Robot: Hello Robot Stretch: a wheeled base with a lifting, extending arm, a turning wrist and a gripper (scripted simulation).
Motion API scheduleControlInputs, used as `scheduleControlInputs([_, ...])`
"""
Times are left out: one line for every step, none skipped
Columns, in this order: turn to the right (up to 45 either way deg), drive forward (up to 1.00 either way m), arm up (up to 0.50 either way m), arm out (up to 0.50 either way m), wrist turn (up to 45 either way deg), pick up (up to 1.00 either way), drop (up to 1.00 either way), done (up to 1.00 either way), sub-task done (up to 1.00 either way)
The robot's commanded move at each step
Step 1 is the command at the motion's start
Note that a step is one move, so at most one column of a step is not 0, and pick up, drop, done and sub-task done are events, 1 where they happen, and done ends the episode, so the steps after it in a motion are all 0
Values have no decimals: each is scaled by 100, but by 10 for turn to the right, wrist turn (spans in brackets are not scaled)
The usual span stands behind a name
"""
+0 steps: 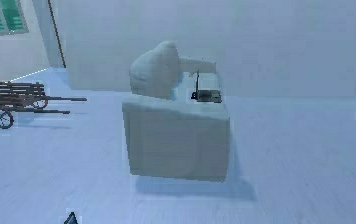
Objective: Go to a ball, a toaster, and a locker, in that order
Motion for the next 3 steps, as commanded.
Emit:
scheduleControlInputs([60, 0, 0, 0, 0, 0, 0, 0, 0])
scheduleControlInputs([0, 45, 0, 0, 0, 0, 0, 0, 0])
scheduleControlInputs([-450, 0, 0, 0, 0, 0, 0, 0, 0])
